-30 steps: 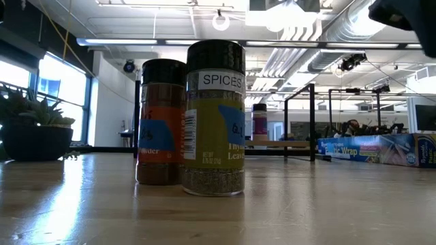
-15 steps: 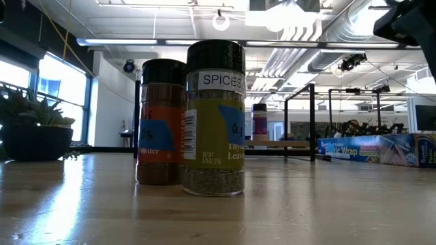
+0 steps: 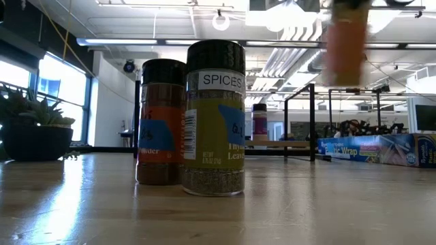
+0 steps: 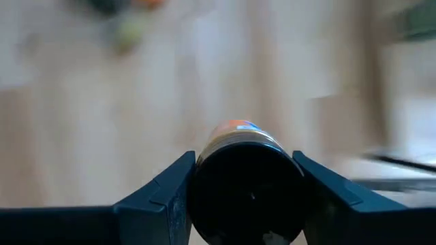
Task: Shelf spices
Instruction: Put the black seasoning bottle on the shelf aligned with the other black seasoning bottle
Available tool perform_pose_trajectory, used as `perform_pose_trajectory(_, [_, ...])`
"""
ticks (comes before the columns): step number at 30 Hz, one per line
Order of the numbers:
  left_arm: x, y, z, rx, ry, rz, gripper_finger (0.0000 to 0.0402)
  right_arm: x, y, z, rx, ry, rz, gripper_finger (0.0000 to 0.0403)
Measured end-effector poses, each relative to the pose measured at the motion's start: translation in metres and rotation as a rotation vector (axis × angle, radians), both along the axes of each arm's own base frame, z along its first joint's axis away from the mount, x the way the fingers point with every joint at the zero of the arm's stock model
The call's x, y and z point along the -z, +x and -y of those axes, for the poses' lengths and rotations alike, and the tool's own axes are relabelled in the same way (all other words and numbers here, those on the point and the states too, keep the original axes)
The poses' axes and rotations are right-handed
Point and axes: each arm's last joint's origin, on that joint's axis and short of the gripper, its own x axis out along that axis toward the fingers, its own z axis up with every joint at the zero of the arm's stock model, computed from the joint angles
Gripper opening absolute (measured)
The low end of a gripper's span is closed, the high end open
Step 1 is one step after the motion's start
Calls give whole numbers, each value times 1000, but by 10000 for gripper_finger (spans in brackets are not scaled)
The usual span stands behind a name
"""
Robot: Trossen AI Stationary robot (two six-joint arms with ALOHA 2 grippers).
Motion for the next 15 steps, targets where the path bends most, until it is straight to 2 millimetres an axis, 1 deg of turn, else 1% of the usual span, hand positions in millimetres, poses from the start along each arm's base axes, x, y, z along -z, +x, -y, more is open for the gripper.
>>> perform_pose_trajectory(2, [0, 0, 0, 0, 0, 0, 278, -23, 8, 30, 49, -62, -1, 187])
perform_pose_trajectory(3, [0, 0, 0, 0, 0, 0, 278, -30, 13, 47, 72, -83, -11, 187])
perform_pose_trajectory(6, [0, 0, 0, 0, 0, 0, 278, -42, 28, 101, 117, -114, -21, 187])
perform_pose_trajectory(8, [0, 0, 0, 0, 1, -1, 278, -41, 37, 140, 131, -123, -29, 187])
perform_pose_trajectory(11, [0, 0, 0, 0, -2, -2, 278, -30, 45, 193, 144, -90, -27, 187])
perform_pose_trajectory(15, [2, 1, 1, -1, -6, -6, 278, -13, 40, 252, 208, -45, -33, 187])
